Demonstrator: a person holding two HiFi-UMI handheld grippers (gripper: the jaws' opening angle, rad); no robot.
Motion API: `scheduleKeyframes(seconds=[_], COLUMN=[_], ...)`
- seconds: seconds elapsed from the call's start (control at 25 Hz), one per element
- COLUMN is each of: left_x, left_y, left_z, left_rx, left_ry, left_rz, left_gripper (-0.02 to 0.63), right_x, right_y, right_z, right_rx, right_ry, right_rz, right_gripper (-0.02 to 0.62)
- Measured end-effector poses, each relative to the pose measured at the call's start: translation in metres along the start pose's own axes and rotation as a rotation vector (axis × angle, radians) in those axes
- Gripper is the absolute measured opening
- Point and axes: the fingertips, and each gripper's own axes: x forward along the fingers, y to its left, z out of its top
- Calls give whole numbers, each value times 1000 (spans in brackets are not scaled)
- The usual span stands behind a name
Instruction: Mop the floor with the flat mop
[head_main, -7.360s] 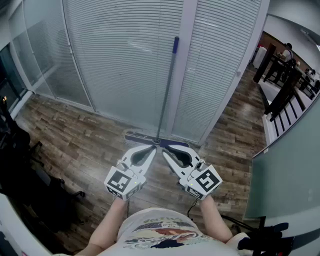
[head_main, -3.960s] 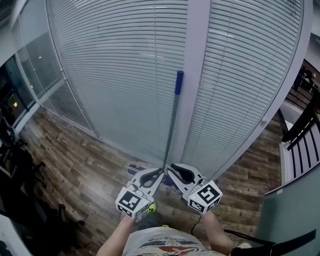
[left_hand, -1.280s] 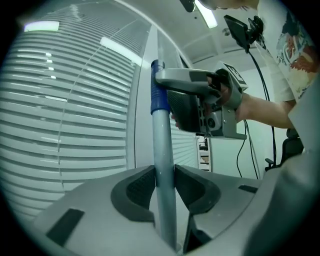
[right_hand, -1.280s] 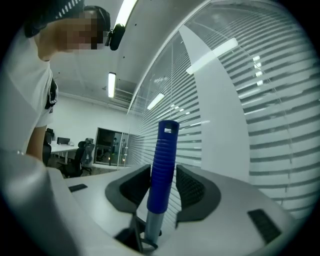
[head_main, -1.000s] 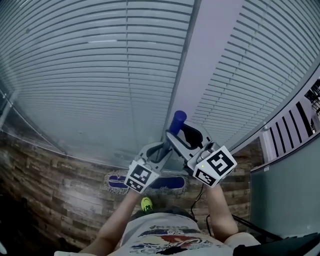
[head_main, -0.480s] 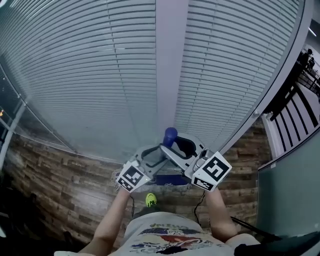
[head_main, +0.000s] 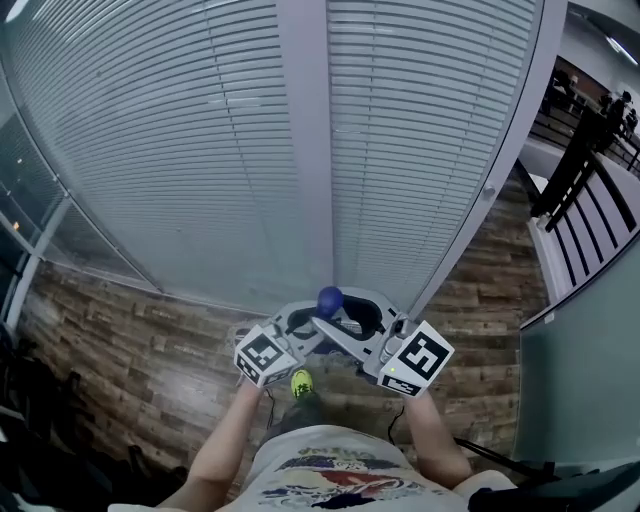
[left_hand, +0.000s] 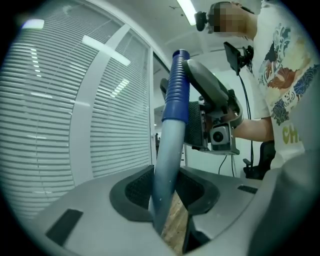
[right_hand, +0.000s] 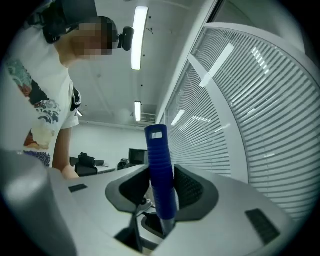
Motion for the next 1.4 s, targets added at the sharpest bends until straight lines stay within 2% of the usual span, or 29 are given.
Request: scheduleKeyframes(seconds=[0.16,0.44,0.72,0.88,1.04,1.4], left_x=[-3,-12,-35,-56,-77,-147], left_y=[-34,-69,-116,-155,-201,-312], left_z=[-10,-17,-33,-52,-66,-101], left_rx=[-80,-77,-89,-112,-96,-122], left_ry=[2,72,118,144,187,224], left_rz=[21,65,92,81,73,131], left_gripper=[115,115,120,130,137,156], right_x=[-27,-48,-70,-86,-108,-144], right_y=[30,65,123,170,223,366], right_z=[-8,-12,-25,-40,-55,-91], right_rx=[6,72,117,163,200,201], right_ry=[14,46,27,52,89,192], right_rz=[12,27,96,124,150,247], right_gripper=[149,156,164,172,181,195])
